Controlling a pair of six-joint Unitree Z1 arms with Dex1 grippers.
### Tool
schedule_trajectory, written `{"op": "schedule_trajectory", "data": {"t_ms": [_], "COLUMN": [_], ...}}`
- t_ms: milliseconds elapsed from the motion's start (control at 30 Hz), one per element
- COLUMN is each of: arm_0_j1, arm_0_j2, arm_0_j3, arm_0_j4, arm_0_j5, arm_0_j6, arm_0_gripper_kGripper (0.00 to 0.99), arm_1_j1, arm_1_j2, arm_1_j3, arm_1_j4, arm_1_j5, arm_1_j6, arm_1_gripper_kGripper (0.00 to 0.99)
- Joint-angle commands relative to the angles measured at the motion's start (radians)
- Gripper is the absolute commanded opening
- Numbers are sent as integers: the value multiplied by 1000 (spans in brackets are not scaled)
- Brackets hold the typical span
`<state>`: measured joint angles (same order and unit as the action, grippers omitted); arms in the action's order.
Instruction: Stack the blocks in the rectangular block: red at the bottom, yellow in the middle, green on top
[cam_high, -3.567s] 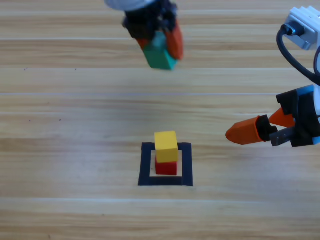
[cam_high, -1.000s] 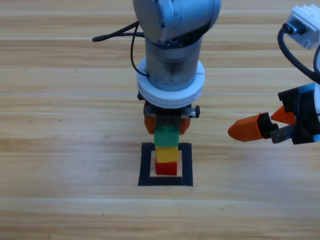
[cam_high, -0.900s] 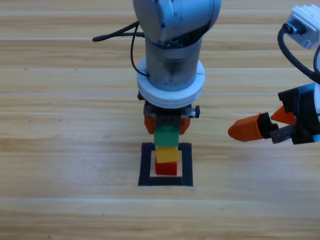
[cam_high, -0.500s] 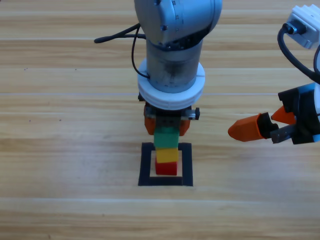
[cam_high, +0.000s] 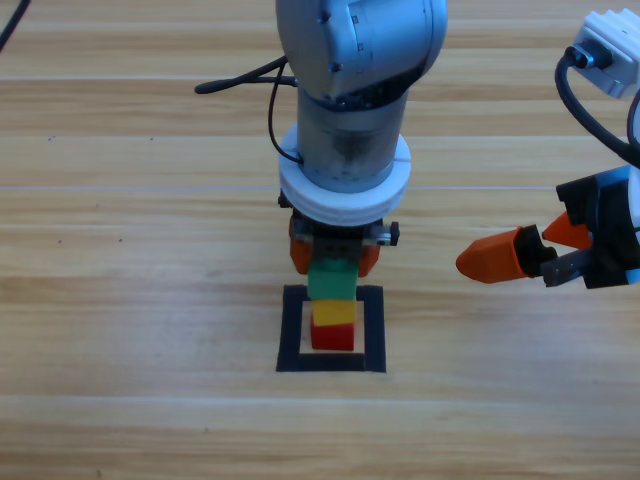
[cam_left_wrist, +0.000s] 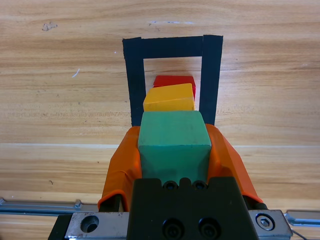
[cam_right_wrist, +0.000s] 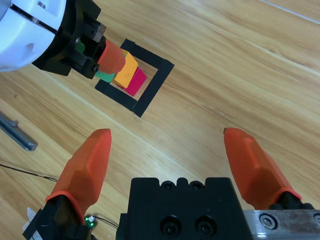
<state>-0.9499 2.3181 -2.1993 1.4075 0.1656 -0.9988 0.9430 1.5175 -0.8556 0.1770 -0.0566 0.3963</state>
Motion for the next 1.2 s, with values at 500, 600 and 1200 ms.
{"op": "schedule_trajectory", "data": {"t_ms": [500, 600, 1200], "arm_0_j1": [19, 19, 20], "arm_0_j2": [70, 70, 43], "arm_0_j3": [-23, -23, -33], "arm_0_j4": [-10, -10, -8], "arm_0_j5": [9, 11, 8], "arm_0_j6": [12, 12, 6], "arm_0_gripper_kGripper": [17, 17, 442], "arm_1_j1": [-24, -24, -24], "arm_1_j2": [38, 39, 38], "arm_1_j3": [7, 7, 9], "arm_1_j4": [-1, -1, -1], "arm_1_j5": [4, 4, 4], "arm_1_j6": [-2, -2, -2], "arm_1_gripper_kGripper": [989, 989, 989]}}
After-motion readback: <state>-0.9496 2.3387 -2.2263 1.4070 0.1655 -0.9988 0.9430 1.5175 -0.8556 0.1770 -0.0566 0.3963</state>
